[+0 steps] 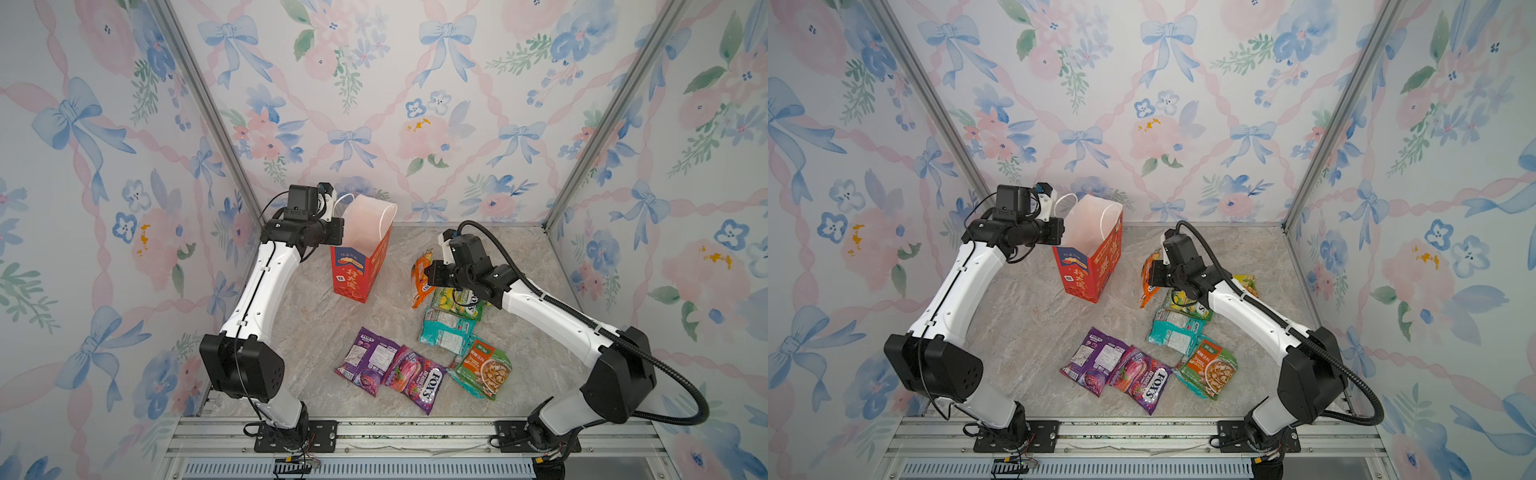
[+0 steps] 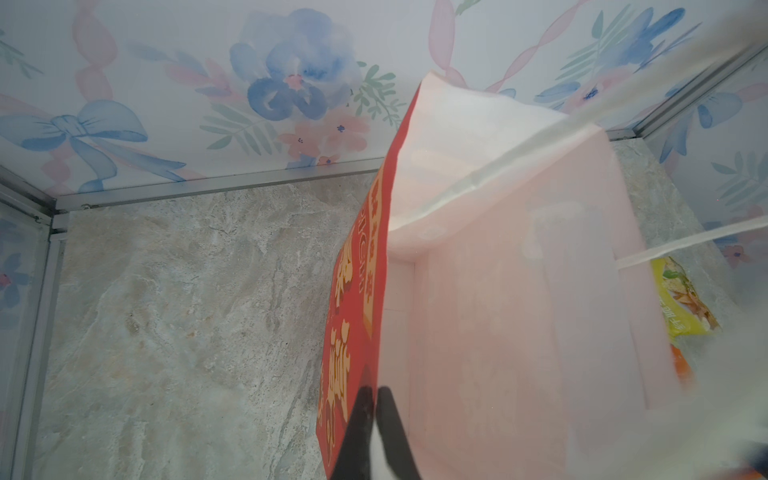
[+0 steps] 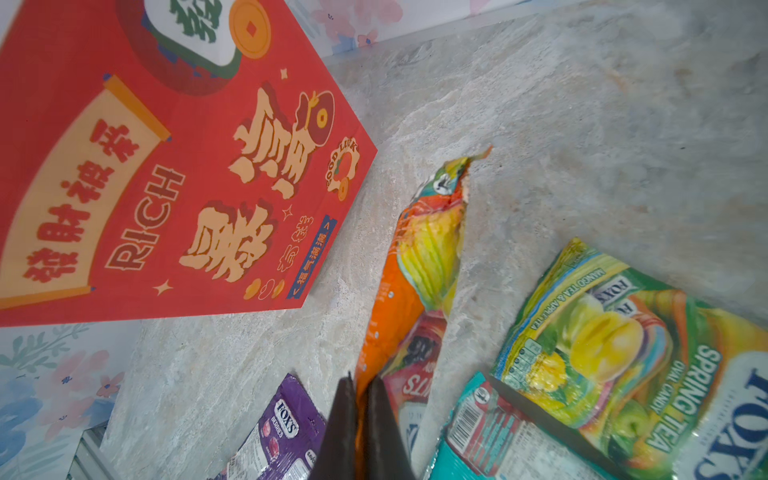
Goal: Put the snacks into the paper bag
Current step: 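Close the right gripper on the orange Fox's bag and lift it, then carry the orange bag with the right gripper above the paper bag opening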
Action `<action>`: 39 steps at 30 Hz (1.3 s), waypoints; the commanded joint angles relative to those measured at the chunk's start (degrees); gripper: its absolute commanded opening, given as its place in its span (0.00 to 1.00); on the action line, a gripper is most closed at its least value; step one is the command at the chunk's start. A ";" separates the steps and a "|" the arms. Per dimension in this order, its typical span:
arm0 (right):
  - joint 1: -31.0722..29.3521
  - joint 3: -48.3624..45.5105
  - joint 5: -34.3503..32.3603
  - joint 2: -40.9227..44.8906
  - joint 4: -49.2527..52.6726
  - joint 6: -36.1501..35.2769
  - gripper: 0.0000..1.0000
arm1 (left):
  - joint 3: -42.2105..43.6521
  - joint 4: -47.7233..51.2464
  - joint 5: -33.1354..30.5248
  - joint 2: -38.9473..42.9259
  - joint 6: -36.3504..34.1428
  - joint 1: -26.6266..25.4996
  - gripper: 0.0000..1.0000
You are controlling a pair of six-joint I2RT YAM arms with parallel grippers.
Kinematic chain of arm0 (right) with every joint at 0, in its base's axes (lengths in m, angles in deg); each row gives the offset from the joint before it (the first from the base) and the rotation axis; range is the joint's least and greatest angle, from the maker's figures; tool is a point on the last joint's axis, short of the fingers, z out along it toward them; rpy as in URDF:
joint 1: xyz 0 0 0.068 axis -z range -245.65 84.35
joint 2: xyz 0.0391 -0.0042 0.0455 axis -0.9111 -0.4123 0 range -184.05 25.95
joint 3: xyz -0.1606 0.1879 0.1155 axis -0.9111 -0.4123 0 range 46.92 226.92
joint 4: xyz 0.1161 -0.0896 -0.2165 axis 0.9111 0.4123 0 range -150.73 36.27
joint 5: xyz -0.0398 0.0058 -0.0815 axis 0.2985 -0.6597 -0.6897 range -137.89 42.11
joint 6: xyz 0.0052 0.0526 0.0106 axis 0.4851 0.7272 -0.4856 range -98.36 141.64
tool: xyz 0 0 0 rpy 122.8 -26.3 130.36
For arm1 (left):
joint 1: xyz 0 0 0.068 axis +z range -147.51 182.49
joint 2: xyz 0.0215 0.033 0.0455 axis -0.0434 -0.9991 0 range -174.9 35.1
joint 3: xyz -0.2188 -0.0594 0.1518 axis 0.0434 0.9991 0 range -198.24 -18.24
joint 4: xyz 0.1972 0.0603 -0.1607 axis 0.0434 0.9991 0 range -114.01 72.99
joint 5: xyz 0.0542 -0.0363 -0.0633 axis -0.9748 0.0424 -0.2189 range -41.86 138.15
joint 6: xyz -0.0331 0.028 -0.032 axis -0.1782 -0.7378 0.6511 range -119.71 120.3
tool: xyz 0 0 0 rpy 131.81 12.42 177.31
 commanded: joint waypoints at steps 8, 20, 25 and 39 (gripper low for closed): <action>4.62 9.66 -4.26 4.53 5.22 -4.84 0.00 | 3.74 -2.45 1.51 -0.48 0.00 -3.20 0.00; 5.59 27.66 -9.11 0.00 8.57 -11.83 0.00 | 6.34 -3.55 1.75 -0.25 0.39 -5.72 0.00; 5.65 35.10 -9.44 -3.52 9.07 -13.24 0.00 | 6.79 -3.97 2.40 -0.17 0.66 -6.47 0.00; 2.14 58.22 -12.54 -18.74 9.19 -15.19 0.00 | 7.67 -4.34 3.15 0.19 1.19 -7.08 0.00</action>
